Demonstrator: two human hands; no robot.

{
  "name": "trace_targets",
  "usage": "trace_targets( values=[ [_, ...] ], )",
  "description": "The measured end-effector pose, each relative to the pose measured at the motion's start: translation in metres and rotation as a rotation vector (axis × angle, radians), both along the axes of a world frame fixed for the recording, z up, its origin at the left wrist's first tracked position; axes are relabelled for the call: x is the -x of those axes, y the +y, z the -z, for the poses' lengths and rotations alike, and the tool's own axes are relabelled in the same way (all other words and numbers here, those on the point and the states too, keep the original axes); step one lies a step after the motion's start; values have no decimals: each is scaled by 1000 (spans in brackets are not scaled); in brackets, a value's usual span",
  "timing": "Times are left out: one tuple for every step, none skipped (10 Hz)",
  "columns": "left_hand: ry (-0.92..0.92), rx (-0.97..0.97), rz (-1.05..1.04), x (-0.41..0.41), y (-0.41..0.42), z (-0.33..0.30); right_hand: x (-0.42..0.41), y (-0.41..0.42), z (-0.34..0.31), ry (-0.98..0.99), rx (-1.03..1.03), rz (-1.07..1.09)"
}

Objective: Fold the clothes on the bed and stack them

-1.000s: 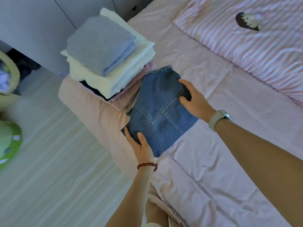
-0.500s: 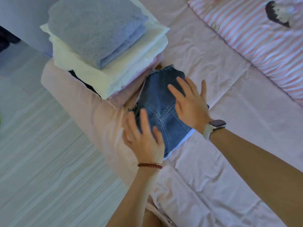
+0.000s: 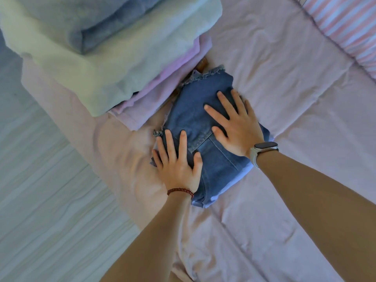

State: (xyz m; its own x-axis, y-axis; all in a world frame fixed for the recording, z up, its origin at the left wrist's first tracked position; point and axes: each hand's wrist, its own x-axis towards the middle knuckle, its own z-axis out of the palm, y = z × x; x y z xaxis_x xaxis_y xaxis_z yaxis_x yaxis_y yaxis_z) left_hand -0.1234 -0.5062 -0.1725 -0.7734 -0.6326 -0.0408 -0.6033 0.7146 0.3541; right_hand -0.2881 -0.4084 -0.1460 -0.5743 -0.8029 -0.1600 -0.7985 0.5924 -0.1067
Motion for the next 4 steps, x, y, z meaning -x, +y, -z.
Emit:
trace_targets(
  values=[
    [13, -10, -17, -1, 0, 8, 2, 0, 10, 9, 59, 3],
    [-13, -22, -10, 1, 1, 7, -1, -1, 6, 30, 38, 14],
    [-59, -13, -1, 2, -4, 1, -2, -6, -7, -1, -49, 38],
    [-102, -10, 22, 0, -6, -12, -18, -11, -30, -34, -25, 147]
  ],
)
